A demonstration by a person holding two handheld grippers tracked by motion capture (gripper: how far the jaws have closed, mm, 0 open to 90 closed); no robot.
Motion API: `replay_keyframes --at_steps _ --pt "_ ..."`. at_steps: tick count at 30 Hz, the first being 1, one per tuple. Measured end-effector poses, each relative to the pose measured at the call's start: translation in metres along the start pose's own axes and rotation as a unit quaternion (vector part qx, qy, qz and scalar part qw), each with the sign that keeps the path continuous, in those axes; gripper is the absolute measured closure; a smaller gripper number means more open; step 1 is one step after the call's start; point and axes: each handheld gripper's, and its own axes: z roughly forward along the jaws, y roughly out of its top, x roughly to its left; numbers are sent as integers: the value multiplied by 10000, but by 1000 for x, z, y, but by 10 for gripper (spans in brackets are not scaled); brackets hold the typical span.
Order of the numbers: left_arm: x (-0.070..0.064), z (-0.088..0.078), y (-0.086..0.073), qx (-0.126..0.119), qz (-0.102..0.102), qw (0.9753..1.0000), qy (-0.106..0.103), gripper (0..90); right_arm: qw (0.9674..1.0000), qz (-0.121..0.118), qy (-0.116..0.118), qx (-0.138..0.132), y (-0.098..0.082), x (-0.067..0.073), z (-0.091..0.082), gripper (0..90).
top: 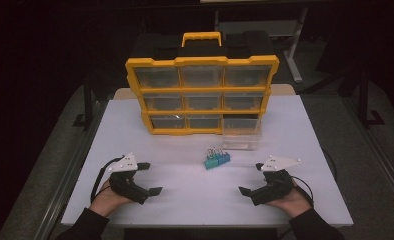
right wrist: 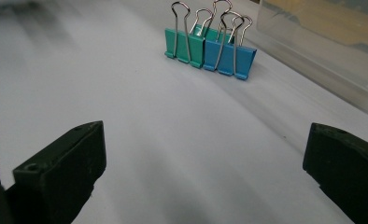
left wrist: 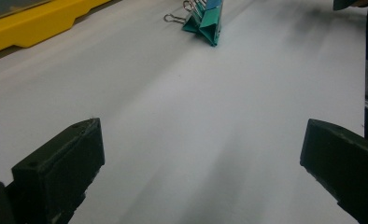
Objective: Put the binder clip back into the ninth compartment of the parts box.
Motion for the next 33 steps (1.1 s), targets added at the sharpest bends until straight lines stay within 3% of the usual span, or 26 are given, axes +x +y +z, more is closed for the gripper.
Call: replay_keyframes --at_steps 16,33 --pt "-1 15 10 99 91 9999 -98 0 9999 62 67 -102 2 -2 0 0" --pt "0 24 22 -34 37 9996 -270 0 9999 63 67 -127 2 -2 -1 0"
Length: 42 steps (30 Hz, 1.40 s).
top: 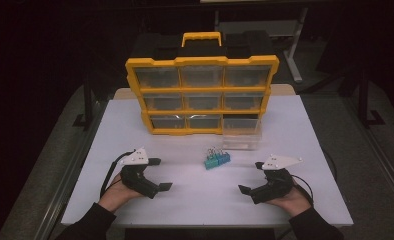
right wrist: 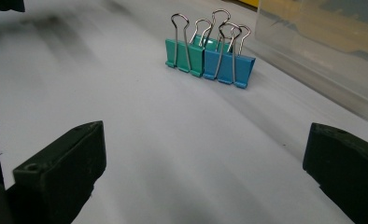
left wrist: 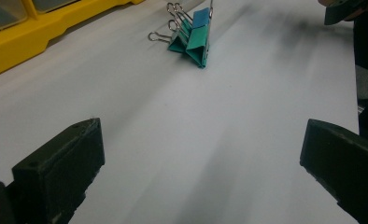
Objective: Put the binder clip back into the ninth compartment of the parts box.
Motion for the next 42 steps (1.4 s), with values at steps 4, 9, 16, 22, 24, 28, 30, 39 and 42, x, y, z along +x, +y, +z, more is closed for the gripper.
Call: replay_keyframes --at_steps 4,9,16,22,24,28,30,39,42 --pt "-1 3 4 -25 3 10000 -42 0 10000 6 6 -8 0 0 -1 0" --pt "-2 5 7 -22 66 9999 -110 0 10000 13 -1 -17 0 1 -1 0" --pt "-2 11 12 -32 89 9998 -163 0 10000 0 2 -11 0 1 -1 0" --pt "-2 15 15 -31 72 9998 -201 0 10000 -7 -6 -6 0 1 -1 0" --pt "-2 17 17 -31 78 9997 -216 0 10000 -8 -4 0 0 1 -1 0" --pt "-2 19 20 -79 95 9997 -215 1 10000 -10 -4 -12 0 1 -1 0" --pt "-2 19 21 -65 108 9997 -210 1 10000 -12 -1 -11 0 1 -1 0" --pt "-1 23 26 -82 138 9997 -209 1 10000 -43 5 11 0 1 1 0" --pt "-1 25 28 -120 125 9996 -242 2 10000 -35 3 11 0 1 1 0"
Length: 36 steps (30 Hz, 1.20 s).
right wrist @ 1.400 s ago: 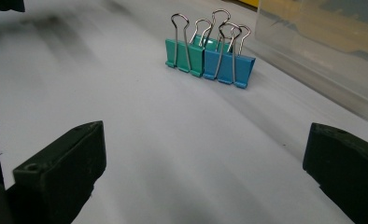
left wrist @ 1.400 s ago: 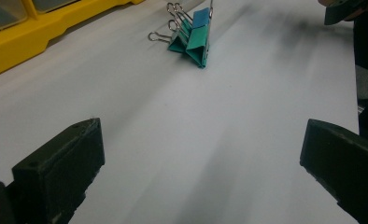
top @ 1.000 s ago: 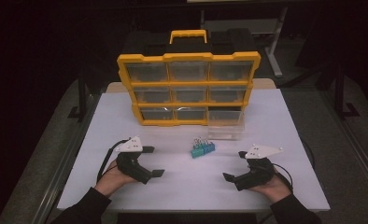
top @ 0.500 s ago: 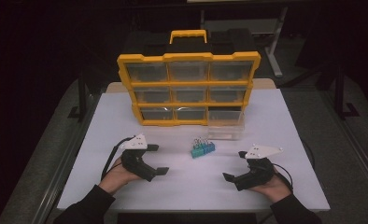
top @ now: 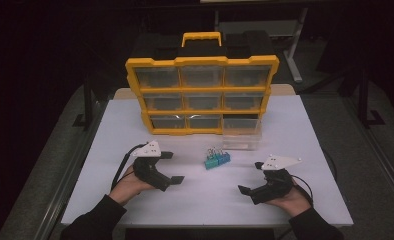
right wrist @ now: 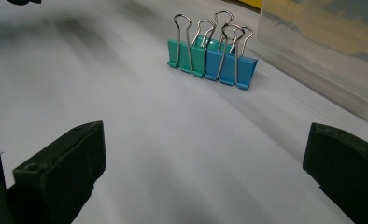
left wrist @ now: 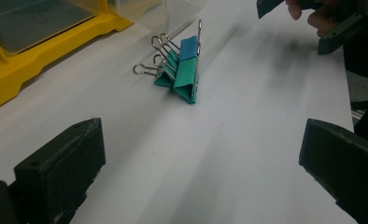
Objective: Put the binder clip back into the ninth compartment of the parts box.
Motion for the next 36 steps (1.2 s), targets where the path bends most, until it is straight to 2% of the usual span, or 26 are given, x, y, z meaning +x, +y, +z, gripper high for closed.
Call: replay_keyframes --at_steps 36 --pt "2 29 19 32 172 9997 -152 3 10000 1 35 21 0 0 1 0"
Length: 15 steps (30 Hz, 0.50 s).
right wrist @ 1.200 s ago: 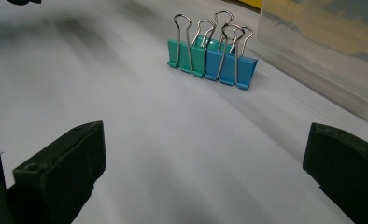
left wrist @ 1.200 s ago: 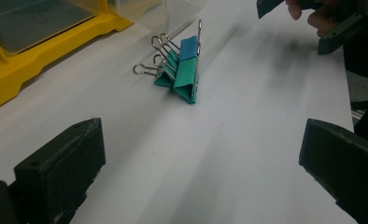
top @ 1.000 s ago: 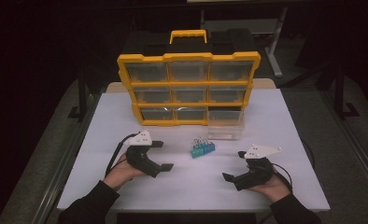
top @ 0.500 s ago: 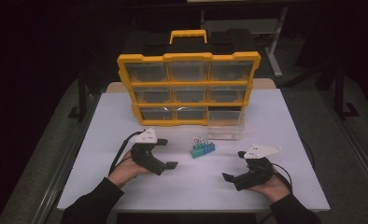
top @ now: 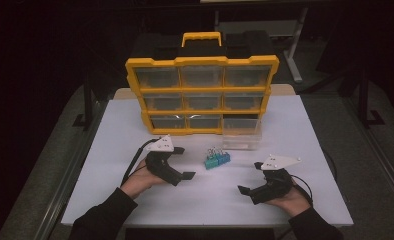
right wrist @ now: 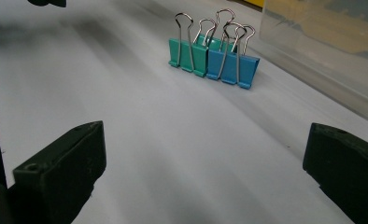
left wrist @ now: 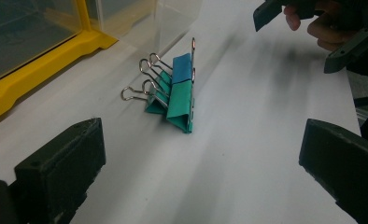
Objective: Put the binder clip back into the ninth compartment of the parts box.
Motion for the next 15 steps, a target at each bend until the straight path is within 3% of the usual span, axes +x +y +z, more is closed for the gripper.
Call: replay_keyframes --at_steps 15 --pt "1 17 11 30 112 9999 -114 5 10000 5 19 13 0 0 0 0"
